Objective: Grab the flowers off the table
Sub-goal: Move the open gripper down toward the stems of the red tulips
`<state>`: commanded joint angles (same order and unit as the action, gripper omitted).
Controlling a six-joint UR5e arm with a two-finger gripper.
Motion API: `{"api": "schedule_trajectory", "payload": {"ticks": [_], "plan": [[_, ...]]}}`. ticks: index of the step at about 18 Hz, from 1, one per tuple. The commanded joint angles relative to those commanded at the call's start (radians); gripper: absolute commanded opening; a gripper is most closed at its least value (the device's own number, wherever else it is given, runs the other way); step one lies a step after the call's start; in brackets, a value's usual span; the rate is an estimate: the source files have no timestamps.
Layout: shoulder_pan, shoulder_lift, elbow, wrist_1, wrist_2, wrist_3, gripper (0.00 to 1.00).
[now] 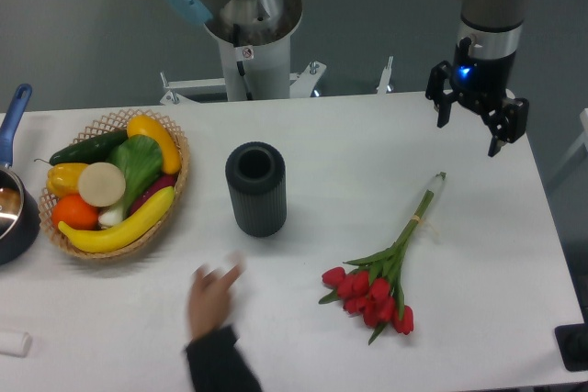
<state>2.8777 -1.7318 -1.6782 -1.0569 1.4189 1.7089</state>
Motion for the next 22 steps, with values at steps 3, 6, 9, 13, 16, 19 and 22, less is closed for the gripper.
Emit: {"api": "schedule_trajectory", "payload": {"ticks": [3,6,9,13,16,19,22], "plan": [[0.000,0.000,0.000,0.000,0.002,-0.002,1.00],[-0.002,0.000,0.000,0.000,-0.003,-0.133,1.00],[-0.028,-0.006,-0.002,0.002,-0.002,-0.224,1.00],[-0.043,-0.014,-0.011,0.006,0.003,-0.372,1.00],[-0.069,-0.037,-0.023,0.020,0.002,-0.419,1.00],[-0.098,-0.057,-0.041,0.066,-0.003,-0.449,1.00],[-0.130,-0.092,-0.069,0.116,0.000,-0.526,1.00]]}}
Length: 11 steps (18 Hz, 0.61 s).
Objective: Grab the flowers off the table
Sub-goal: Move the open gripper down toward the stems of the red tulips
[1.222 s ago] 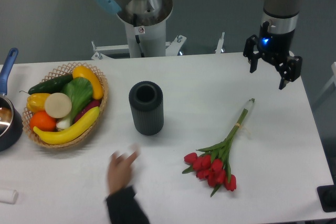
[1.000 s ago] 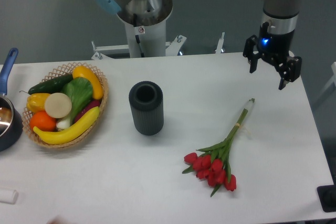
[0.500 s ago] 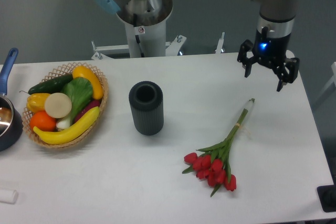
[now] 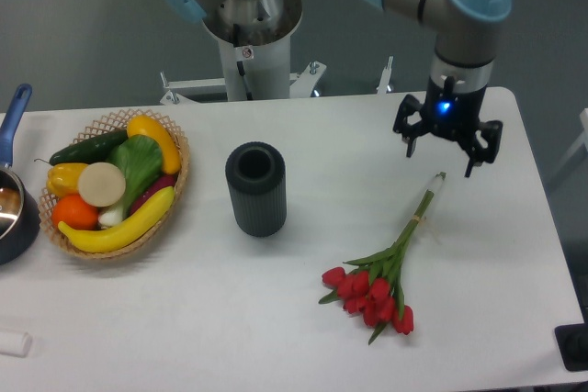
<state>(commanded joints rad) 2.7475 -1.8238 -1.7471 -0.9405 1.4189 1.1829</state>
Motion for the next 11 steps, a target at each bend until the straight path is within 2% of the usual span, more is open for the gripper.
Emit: {"api": "schedule_trajectory", "payload": {"ticks": [2,5,8,11], "plan": [[-0.015,-0.020,-0.003,0.037,-0.002,-0.026,1.00],[-0.017,-0.063,-0.002,0.043,0.002,-0.040,1.00],[-0.020,-0.091,-0.005,0.101,0.003,-0.042,1.00],[-0.032,-0.115,-0.003,0.103,0.003,-0.043,1.00]]}}
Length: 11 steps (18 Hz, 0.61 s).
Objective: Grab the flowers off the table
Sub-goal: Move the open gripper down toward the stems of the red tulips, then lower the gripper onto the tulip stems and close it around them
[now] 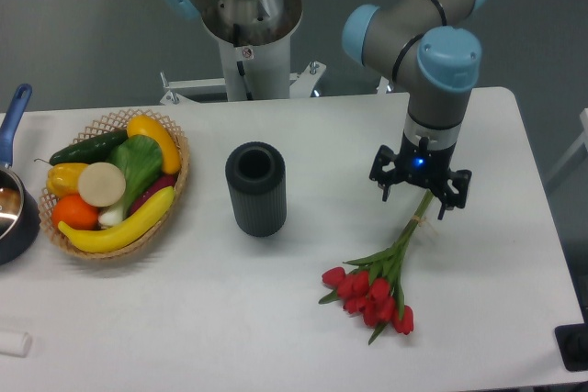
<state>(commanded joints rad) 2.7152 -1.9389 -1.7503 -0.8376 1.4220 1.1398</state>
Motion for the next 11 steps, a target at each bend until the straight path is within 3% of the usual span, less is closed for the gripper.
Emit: {"api": "schedule_trajectory", "payload": {"ticks": [11], "plan": [[-0.008,-0.109,0.012,0.012,0.002,0.092,1.00]]}}
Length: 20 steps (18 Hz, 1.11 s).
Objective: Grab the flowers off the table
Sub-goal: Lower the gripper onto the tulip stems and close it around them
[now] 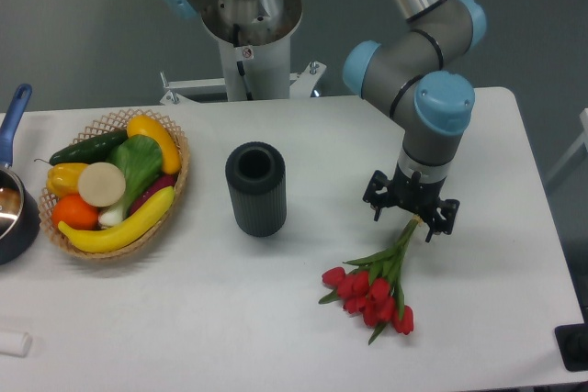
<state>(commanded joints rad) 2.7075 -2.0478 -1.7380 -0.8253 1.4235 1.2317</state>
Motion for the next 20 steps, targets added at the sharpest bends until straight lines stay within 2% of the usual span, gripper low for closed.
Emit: {"api": "schedule_trajectory", "payload": {"ticks": [7,10,14,19,20], "plan": [[-0.005,-0.028,0.001,0.003,0.005,0.006,1.00],[-0.005,-0.044,0.000,0.041,0.005,0.006,1.00],[-0.008,-0.052,-0.002,0.045,0.006,0.006,1.00],[-0.009,-0.055,0.002,0.046,0.026,0.003,0.75],[-0.011,-0.054,0.000,0.046,0.026,0.002,0.66]]}}
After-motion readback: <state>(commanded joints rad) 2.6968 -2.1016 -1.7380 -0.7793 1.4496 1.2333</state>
